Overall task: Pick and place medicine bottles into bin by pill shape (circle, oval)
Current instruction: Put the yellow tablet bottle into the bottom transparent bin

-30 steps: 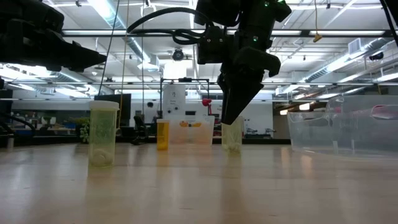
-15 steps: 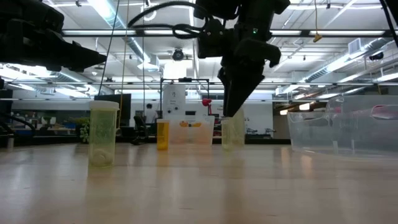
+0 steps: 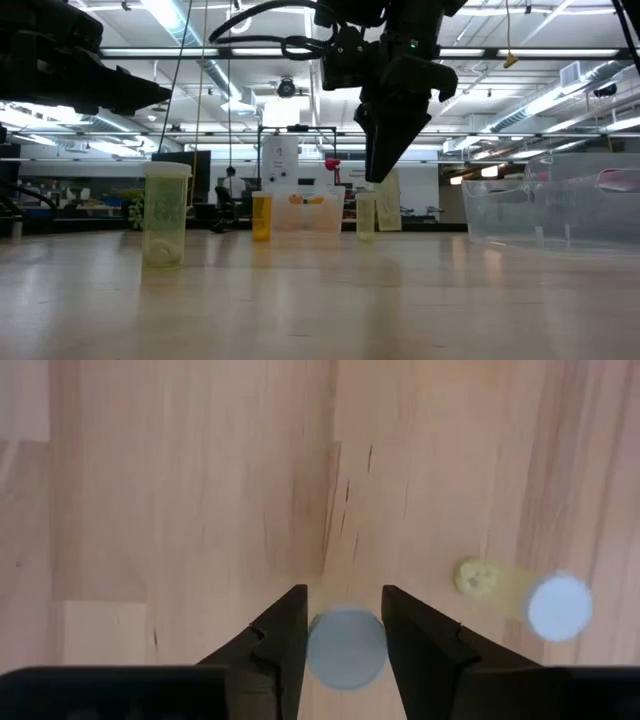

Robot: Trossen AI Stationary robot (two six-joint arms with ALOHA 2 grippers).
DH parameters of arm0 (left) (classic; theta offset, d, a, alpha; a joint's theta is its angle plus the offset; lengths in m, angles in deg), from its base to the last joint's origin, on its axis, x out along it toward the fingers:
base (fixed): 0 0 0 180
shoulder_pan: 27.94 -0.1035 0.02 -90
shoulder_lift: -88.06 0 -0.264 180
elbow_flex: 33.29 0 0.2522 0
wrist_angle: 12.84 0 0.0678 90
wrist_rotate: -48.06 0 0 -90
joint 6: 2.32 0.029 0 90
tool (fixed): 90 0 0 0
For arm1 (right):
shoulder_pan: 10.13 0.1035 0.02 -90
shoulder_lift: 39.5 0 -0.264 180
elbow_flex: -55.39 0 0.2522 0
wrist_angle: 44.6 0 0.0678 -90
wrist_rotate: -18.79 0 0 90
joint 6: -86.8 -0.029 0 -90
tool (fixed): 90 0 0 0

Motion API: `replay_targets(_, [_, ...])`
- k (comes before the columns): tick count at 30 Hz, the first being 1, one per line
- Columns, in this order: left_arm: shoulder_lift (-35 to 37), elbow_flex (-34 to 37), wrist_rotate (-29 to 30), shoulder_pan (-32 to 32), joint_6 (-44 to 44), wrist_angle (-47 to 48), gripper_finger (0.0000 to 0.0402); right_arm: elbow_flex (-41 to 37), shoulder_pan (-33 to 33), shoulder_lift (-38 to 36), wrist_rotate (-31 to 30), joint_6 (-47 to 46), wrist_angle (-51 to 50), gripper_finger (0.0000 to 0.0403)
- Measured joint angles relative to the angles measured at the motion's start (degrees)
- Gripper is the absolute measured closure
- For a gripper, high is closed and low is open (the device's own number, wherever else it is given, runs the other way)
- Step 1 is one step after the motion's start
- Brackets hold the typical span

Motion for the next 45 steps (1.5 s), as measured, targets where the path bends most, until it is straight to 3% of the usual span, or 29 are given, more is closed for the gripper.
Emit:
replay_targets(14, [0.0, 0.0, 0.0, 0.0, 0.0, 0.0, 0.0223, 0.0, 0.0, -8.5, -1.5, -4.0, -4.7, 0.0272])
replay_targets(28, [0.0, 0.0, 0.0, 0.0, 0.0, 0.0, 0.0222, -0.9, 0.9, -19.4, -4.5, -9.7, -16.1, 0.0272])
replay_targets(34, [0.0, 0.0, 0.0, 0.0, 0.0, 0.0, 0.0222, -8.7, 1.7, -26.1, -4.4, -13.1, -16.0, 0.0272])
replay_targets(45, [0.0, 0.0, 0.0, 0.0, 0.0, 0.0, 0.0221, -31.1, 0.0, -41.2, -5.2, -20.5, -8.0, 0.0272])
